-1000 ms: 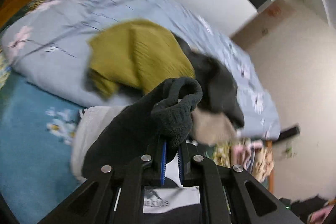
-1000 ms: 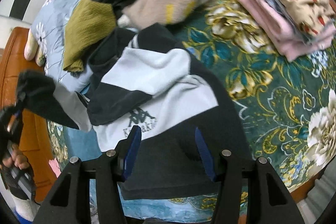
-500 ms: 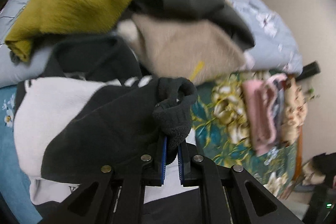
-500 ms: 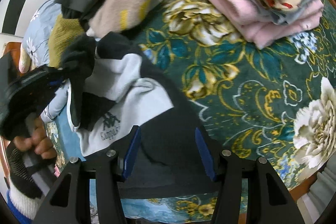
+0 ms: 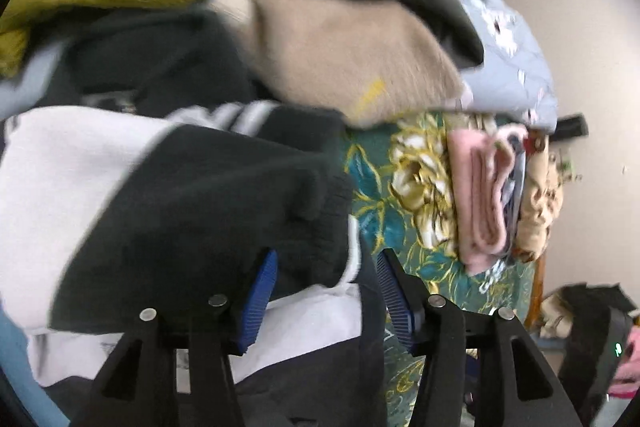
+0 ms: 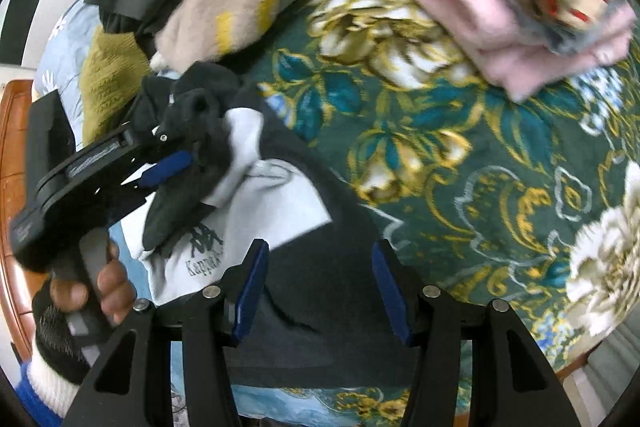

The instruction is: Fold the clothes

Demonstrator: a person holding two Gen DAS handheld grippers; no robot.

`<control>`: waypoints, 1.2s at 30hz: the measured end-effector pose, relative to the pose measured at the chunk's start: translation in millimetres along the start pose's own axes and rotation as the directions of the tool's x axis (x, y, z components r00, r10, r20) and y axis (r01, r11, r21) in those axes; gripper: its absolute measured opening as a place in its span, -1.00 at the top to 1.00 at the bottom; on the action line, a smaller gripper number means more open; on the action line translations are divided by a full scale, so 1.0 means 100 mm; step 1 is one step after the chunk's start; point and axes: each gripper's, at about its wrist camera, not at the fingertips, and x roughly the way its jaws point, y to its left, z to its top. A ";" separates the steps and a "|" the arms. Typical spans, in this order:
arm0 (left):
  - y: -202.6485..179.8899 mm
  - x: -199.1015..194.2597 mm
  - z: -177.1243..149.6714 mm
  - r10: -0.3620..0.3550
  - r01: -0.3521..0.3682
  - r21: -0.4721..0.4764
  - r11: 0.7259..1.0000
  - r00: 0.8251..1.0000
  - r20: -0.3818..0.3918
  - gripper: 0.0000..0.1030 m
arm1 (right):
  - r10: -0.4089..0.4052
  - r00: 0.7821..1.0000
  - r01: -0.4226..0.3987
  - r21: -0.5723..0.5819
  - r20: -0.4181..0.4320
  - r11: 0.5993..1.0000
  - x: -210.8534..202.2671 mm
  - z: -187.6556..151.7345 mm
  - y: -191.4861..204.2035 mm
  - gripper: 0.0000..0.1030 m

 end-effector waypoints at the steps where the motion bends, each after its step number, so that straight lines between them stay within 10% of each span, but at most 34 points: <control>1: 0.13 -0.11 -0.01 0.003 -0.003 -0.033 0.999 1.000 0.023 -0.11 | 0.001 1.000 -0.001 -0.012 0.003 1.000 0.03 0.04 0.08 -0.07; 8: 1.54 -0.74 -0.20 0.280 -0.240 -0.336 0.911 0.957 0.075 -0.13 | 0.034 0.999 -0.033 -0.124 0.004 0.992 0.28 0.42 0.66 -0.07; 15: 2.37 -0.97 -0.51 0.350 -0.283 -0.510 0.812 0.936 0.038 -0.14 | 0.015 1.000 -0.017 -0.169 -0.015 0.986 0.66 0.76 1.05 -0.13; 23: 2.39 -0.80 -0.55 0.322 -0.263 -0.535 0.803 0.947 0.017 -0.17 | -0.058 0.992 0.043 -0.130 -0.112 0.991 1.02 0.74 1.06 -0.06; 25: 2.39 -0.79 -0.56 0.320 -0.260 -0.540 0.800 0.947 0.018 -0.17 | -0.073 0.990 0.055 -0.148 -0.121 0.988 1.04 0.69 1.09 0.50; 36: 2.30 -0.79 -0.71 0.293 -0.245 -0.499 0.831 0.956 0.018 -0.25 | -0.021 0.999 0.027 -0.277 0.024 0.961 0.46 0.82 1.22 0.63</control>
